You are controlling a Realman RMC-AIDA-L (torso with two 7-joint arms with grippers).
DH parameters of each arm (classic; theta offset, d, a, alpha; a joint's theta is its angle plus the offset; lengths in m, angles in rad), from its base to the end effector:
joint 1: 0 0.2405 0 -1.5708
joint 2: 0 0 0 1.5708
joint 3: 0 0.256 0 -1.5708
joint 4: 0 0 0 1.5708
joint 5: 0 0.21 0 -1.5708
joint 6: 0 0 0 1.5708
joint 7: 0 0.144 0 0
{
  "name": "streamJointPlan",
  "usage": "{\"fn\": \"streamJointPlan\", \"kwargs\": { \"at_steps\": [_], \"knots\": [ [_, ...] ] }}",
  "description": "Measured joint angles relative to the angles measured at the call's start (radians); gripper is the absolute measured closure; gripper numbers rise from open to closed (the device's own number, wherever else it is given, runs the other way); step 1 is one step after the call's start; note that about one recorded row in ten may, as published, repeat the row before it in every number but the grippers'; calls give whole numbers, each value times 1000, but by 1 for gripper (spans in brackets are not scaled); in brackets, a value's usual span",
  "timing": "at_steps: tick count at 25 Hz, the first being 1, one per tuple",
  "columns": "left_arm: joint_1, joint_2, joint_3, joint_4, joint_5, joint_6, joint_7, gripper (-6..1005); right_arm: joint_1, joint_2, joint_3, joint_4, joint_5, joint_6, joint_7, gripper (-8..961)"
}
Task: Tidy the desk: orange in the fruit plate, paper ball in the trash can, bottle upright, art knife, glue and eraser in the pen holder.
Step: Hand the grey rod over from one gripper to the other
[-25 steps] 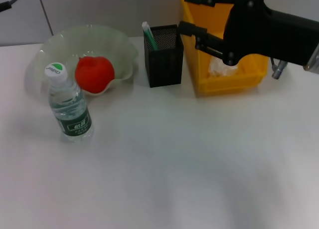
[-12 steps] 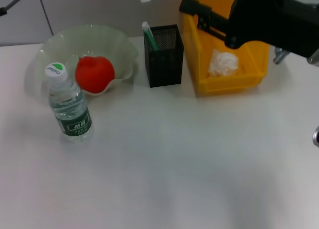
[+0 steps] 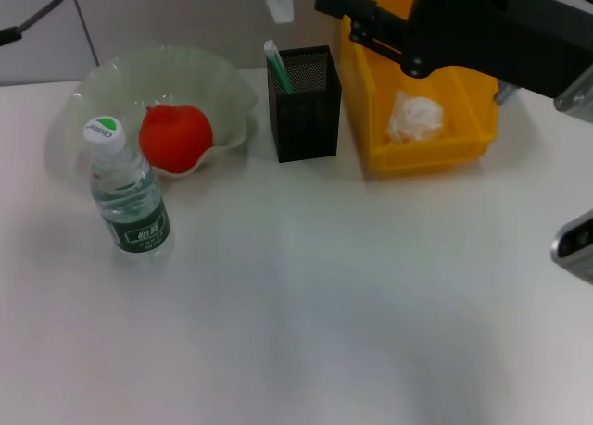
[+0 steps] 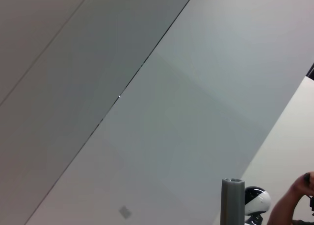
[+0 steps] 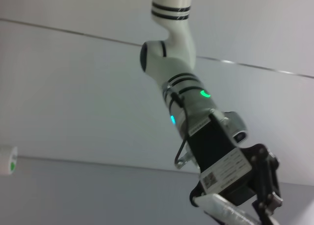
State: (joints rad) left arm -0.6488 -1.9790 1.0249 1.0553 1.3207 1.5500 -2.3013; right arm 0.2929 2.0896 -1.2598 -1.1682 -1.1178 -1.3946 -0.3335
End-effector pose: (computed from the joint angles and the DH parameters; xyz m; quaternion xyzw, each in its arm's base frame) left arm -0.0884 0.3755 0.0968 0.8447 0.3038 0.4389 0.0387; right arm 0.1419 0.3229 0.0548 -0.5926 -0.6242 0.1607 0.4831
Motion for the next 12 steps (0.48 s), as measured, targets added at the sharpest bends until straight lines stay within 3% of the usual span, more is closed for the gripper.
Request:
{"fn": "streamJointPlan", "kwargs": {
  "at_steps": [12],
  "knots": [
    [-14, -17, 3, -2, 24, 20, 3, 859, -14, 1, -110, -51, 6, 108, -100, 542]
  ]
}}
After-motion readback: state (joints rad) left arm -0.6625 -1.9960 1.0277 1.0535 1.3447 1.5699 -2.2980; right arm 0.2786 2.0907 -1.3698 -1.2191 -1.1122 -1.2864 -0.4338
